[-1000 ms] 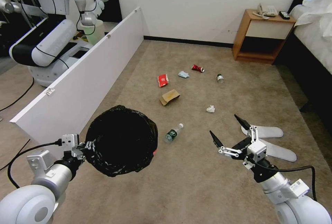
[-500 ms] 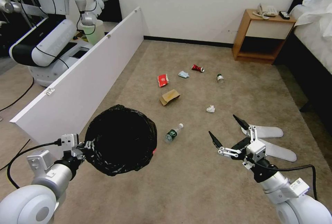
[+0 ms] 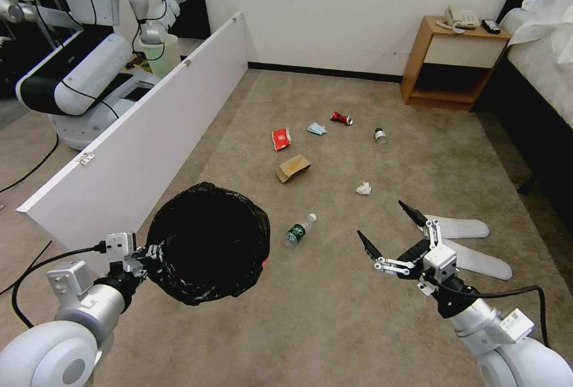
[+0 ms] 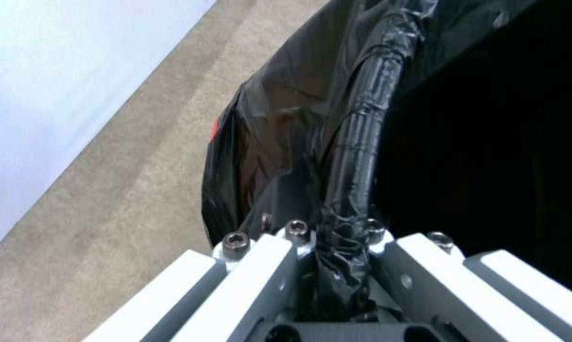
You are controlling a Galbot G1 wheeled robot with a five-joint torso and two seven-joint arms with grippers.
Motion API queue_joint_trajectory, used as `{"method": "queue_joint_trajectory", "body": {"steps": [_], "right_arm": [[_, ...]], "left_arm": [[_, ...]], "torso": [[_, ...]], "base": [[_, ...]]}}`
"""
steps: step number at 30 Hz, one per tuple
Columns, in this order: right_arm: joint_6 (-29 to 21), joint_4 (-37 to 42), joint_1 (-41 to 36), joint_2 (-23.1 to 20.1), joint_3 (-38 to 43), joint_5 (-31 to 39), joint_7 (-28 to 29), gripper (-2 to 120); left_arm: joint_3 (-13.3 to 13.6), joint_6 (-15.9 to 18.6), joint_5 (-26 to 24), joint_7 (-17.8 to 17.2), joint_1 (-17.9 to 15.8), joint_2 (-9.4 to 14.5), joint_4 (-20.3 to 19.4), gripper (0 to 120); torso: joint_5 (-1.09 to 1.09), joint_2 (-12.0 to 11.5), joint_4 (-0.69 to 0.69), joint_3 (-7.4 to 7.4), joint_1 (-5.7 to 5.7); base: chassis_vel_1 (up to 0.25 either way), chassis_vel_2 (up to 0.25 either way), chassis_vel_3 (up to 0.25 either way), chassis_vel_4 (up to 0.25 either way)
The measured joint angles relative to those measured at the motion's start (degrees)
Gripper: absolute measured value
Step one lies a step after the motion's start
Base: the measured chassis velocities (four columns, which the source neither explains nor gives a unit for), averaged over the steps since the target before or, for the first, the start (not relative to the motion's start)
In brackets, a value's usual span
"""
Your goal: Pick up the trash bin and place the garbage on the floor into it.
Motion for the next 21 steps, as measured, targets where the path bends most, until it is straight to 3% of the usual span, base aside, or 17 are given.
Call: {"method": "queue_joint_trajectory", "body": {"steps": [9, 21], "right_arm": [[0.7, 0.0, -0.1, 0.0, 0.1, 0.1, 0.1, 100], [1.0, 0.3, -0.3, 0.2, 0.0, -0.2, 0.4, 100]], "left_arm": [[0.3, 0.0, 0.0, 0.1, 0.0, 0.2, -0.1, 0], [0.3, 0.0, 0.1, 0.4, 0.0, 0.1, -0.2, 0]], "torso": [[0.01, 0.0, 0.00, 0.01, 0.01], [0.00, 0.0, 0.00, 0.03, 0.01]], "base": [[-0.153, 0.170, 0.167, -0.154], [-0.250, 0.252, 0.250, -0.249]]}}
